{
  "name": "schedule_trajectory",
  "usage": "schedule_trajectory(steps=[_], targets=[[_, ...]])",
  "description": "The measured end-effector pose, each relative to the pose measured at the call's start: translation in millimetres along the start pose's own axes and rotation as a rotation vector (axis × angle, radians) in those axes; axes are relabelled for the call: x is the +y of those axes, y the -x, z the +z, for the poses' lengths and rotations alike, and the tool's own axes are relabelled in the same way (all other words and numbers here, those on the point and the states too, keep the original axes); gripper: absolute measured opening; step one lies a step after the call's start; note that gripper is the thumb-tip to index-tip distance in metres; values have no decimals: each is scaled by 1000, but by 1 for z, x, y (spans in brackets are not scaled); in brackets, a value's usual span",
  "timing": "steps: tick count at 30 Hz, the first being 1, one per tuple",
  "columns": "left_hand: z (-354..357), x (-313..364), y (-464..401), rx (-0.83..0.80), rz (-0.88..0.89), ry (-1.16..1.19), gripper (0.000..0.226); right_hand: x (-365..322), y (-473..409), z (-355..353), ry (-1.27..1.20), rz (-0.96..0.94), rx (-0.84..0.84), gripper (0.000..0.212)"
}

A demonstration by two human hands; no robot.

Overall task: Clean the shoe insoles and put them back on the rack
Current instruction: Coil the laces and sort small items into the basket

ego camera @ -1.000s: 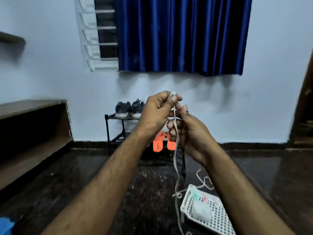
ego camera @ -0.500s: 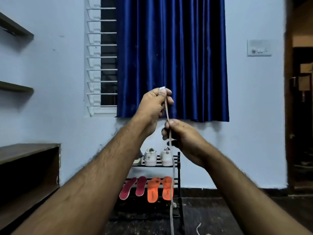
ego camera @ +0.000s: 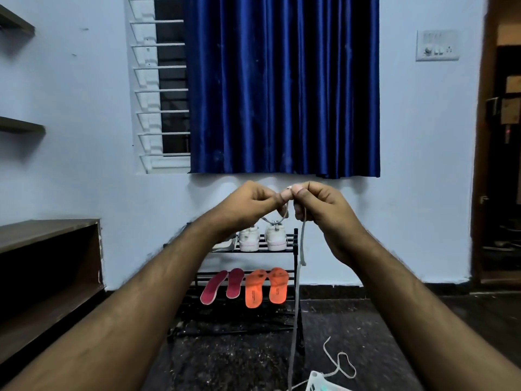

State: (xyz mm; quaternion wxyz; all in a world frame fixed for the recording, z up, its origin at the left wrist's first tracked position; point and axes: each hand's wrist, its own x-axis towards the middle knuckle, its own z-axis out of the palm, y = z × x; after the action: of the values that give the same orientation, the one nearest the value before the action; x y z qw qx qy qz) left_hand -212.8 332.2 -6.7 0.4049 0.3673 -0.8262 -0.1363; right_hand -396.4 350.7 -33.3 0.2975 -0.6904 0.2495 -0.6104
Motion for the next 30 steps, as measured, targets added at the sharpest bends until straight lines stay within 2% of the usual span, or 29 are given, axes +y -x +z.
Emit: schedule_trajectory(steps=[2, 5, 7, 10, 12, 15, 18, 20, 22, 24, 27, 30], targets=[[2, -4, 5, 40, 22, 213, 50, 1, 2, -2, 11, -9, -6, 25], [-1, -6, 6, 235, 41, 425, 36, 9, 8, -4, 28, 13, -1, 22], [-3, -4, 7, 294, 0, 383, 35, 15, 11, -4, 24, 27, 10, 23], [4, 3, 13, 91, -80, 235, 46, 17, 13, -1, 36, 11, 15, 24], [15, 5, 16, -1, -45, 247, 43, 16, 12, 2, 37, -11, 3, 24], [19, 0, 15, 50, -16, 345, 37, 15, 12, 4, 14, -22, -17, 22], [13, -7, 14, 131, -4, 328, 33, 17, 14, 4, -35, 38, -25, 23], [9, -10, 11, 266, 32, 347, 28, 21, 16, 2, -112, 132, 14, 24], [2, -11, 6, 467, 9, 464, 26, 28, 18, -1, -221, 230, 30, 22], [-5, -11, 1, 580, -75, 654, 26, 36, 21, -3, -312, 313, 14, 19], [-10, -11, -4, 651, -198, 1021, 28, 47, 25, -1, -308, 342, 2, 16], [-8, -13, -4, 641, -196, 1133, 28, 51, 26, 3, -255, 294, 28, 15]])
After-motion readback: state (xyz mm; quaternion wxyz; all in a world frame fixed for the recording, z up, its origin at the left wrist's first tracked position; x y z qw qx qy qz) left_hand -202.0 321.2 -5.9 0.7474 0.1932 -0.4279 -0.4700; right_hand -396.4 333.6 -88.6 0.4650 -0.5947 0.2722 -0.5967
